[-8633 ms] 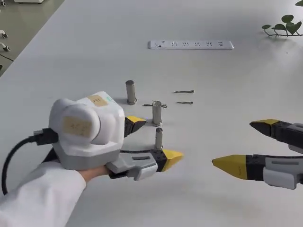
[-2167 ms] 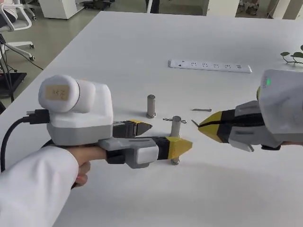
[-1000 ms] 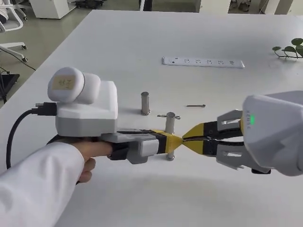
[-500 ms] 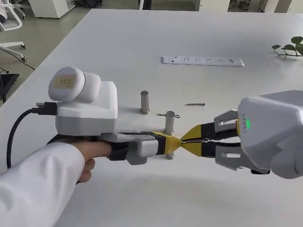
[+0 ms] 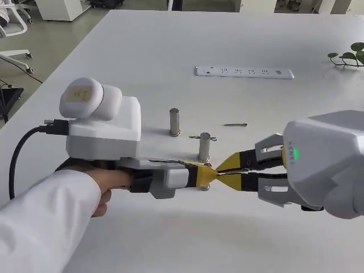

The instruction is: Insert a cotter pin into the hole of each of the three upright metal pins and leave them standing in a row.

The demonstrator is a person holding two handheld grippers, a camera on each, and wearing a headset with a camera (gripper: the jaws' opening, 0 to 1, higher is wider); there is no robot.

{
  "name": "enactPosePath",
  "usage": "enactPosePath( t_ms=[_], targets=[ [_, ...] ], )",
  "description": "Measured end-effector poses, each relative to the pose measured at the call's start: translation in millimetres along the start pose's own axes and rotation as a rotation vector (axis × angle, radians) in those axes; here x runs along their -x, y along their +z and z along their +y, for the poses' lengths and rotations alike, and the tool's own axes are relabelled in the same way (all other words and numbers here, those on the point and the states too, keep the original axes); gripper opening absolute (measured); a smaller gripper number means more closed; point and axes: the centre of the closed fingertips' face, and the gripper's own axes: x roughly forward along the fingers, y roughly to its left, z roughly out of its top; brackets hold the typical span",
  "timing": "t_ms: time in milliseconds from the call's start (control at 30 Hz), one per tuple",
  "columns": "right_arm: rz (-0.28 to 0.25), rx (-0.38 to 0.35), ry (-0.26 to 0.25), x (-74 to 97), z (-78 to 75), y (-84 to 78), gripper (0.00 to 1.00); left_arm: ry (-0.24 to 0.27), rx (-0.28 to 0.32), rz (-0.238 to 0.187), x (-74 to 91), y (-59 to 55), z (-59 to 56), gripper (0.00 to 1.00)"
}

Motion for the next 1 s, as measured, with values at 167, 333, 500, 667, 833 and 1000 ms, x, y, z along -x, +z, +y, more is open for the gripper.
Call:
enactPosePath(
  t_ms=[167, 333, 500, 667, 833, 1000],
  targets=[
    [-0.01, 0.0, 0.001, -0.2, 2.6, 0.2, 0.0, -0.002, 0.005, 0.013, 0.2, -2.7, -0.9, 0.0],
    [-0.016, -0.009, 0.007, -0.1, 3.5, 0.0, 0.0, -0.004, -0.007, 0.02, 0.0, -4.8, -1.5, 0.0],
    [-0.024, -0.017, 0.007, -0.6, 4.0, 0.8, 0.0, -0.007, -0.013, 0.027, 0.9, -6.0, -1.4, 0.0],
    [-0.039, -0.057, 0.0, -0.6, 1.2, 1.5, 0.03, -0.008, -0.022, 0.028, 2.8, -7.2, -0.8, 0.0],
    [-0.041, -0.09, 0.007, -0.5, 1.7, -1.7, 0.09, -0.003, -0.055, 0.029, 6.7, -7.6, 1.7, 0.0],
    [-0.099, -0.283, 0.059, -0.7, 8.6, -5.5, 0.1, -0.016, -0.166, 0.025, 13.0, -6.2, -0.1, 0.0]
  ],
)
